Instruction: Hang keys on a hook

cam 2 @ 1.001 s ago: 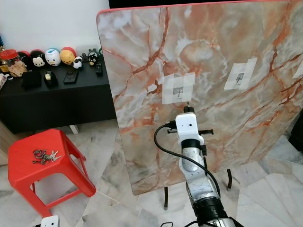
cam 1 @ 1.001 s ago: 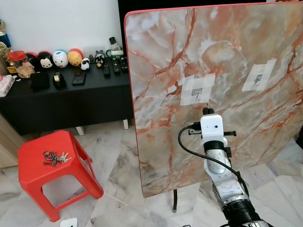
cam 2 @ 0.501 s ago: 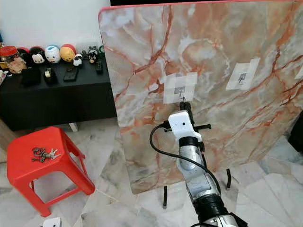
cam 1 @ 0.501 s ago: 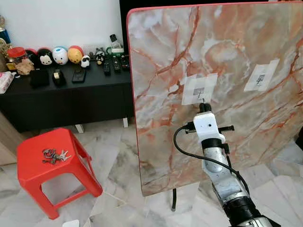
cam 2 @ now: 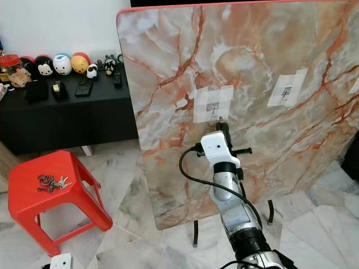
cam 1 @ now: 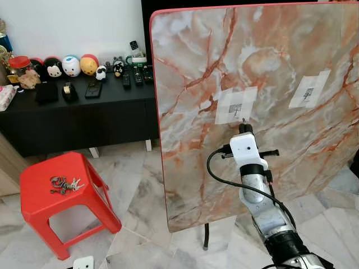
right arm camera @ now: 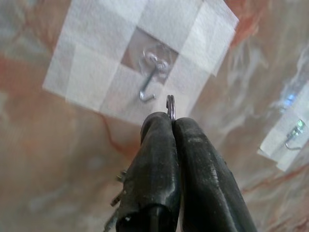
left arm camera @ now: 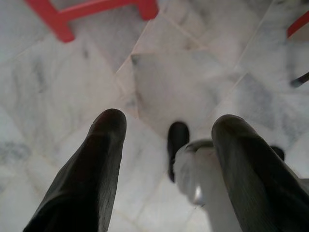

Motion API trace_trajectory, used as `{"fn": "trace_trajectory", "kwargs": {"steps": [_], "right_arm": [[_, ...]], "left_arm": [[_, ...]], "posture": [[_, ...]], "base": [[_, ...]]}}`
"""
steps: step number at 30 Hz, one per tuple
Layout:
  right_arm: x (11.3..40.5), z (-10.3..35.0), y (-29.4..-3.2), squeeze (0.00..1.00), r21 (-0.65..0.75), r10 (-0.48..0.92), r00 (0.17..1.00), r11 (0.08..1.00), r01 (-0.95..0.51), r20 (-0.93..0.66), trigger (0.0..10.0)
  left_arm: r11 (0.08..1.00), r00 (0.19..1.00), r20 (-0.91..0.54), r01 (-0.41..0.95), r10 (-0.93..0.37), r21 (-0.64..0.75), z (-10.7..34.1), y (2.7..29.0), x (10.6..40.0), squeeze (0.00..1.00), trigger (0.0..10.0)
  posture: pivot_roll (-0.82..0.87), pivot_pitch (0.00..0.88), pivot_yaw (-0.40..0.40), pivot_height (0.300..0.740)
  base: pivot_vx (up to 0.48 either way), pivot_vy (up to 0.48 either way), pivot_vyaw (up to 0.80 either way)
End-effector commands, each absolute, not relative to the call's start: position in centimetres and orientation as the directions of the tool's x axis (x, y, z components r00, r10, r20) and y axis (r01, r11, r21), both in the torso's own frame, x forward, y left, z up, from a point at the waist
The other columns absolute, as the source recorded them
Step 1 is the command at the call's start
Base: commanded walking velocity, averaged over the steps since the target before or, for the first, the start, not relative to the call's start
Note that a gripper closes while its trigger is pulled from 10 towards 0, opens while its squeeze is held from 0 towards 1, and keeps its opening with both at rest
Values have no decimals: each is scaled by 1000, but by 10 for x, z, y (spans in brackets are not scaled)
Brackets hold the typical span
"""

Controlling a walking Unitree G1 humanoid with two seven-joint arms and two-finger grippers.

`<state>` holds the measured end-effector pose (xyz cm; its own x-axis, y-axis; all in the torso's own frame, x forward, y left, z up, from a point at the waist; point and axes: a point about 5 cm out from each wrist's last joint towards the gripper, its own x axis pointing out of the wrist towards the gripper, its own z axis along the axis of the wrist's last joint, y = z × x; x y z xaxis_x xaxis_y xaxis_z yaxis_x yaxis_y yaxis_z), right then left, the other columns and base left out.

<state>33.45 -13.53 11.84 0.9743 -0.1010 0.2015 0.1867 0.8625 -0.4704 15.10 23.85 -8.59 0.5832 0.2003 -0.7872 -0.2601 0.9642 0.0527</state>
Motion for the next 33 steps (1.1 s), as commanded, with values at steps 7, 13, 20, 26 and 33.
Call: {"fn": "trace_trajectory", "kwargs": {"steps": [7, 13, 20, 26, 33], "right_arm": [[345, 127, -134, 0, -476, -87, 971, 859, 186, 222, 10000], [346, 126, -129, 0, -477, -56, 976, 866, 153, 212, 10000], [345, 125, -124, 0, -505, -17, 976, 854, 127, 218, 10000], [341, 120, -120, 0, -531, 7, 977, 840, 109, 212, 10000], [340, 118, -118, 0, -564, 25, 978, 820, 99, 207, 10000]], "left_arm": [[967, 607, -770, -251, 195, 46, -83, 228, 164, 0, 10000], [966, 602, -774, -253, 196, 48, -83, 233, 161, 0, 10000], [965, 597, -777, -258, 201, 52, -84, 235, 158, 0, 10000], [966, 596, -778, -255, 197, 49, -84, 234, 158, 0, 10000], [966, 597, -778, -253, 195, 48, -84, 235, 158, 0, 10000]], "posture": [[-47, 0, -28, 740], [-44, 0, -30, 740], [-43, 0, -30, 740], [-44, 0, -30, 740], [-43, 0, -30, 740]], "base": [[0, 0, 0], [0, 0, 0], [0, 0, 0], [0, 0, 0], [0, 0, 0]]}}
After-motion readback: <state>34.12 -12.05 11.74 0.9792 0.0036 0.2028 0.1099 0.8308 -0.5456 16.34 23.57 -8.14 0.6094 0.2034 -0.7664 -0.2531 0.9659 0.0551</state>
